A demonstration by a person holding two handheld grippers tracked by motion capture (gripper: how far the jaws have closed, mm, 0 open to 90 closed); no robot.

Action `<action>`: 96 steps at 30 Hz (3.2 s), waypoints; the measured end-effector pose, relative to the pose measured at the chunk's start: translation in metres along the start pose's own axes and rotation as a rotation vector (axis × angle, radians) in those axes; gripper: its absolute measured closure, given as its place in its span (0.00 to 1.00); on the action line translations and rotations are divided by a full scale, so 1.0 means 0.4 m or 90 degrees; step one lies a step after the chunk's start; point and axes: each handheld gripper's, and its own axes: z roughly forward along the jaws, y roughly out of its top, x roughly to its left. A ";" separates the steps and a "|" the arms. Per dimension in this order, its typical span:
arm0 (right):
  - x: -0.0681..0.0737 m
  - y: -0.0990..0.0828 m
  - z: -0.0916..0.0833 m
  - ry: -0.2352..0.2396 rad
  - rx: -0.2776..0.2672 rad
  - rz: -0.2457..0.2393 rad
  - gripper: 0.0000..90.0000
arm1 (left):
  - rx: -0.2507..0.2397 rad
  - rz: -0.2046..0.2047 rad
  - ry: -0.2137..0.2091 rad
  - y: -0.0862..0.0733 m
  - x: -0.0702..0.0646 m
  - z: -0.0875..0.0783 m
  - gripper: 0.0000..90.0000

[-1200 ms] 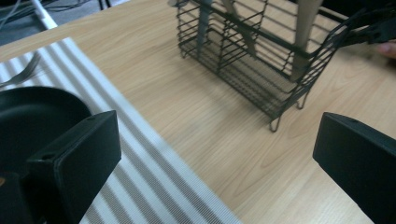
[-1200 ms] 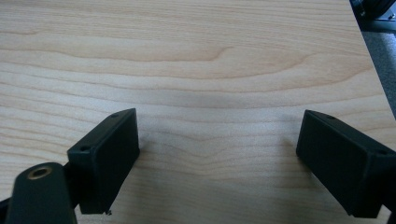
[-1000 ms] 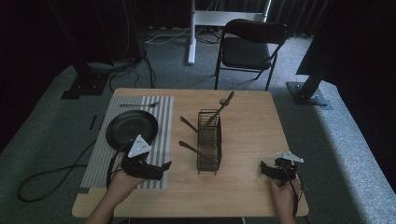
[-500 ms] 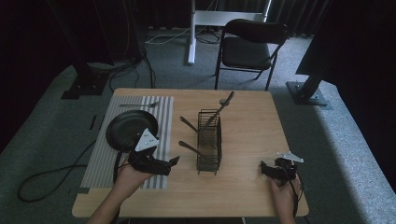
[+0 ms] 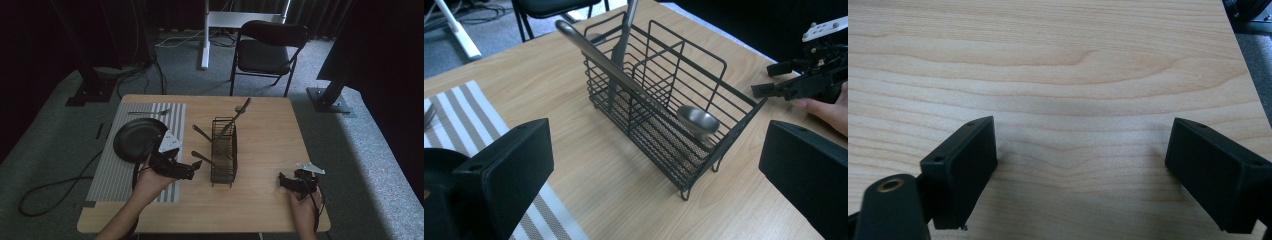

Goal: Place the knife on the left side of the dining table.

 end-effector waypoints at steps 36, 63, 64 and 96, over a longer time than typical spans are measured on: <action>0.000 0.000 0.000 0.000 0.000 0.000 0.14 | -0.004 -0.046 -0.109 0.011 0.008 0.021 0.83; 0.000 0.000 0.000 0.000 0.000 0.002 0.14 | -0.060 -0.027 -0.096 0.092 -0.019 0.023 0.92; -0.001 0.000 0.000 0.000 -0.001 -0.001 0.14 | -0.067 -0.032 -0.097 0.097 -0.017 0.022 0.93; 0.000 0.000 0.000 0.000 -0.002 0.000 0.14 | -0.204 -0.026 -0.075 0.190 0.009 -0.191 0.93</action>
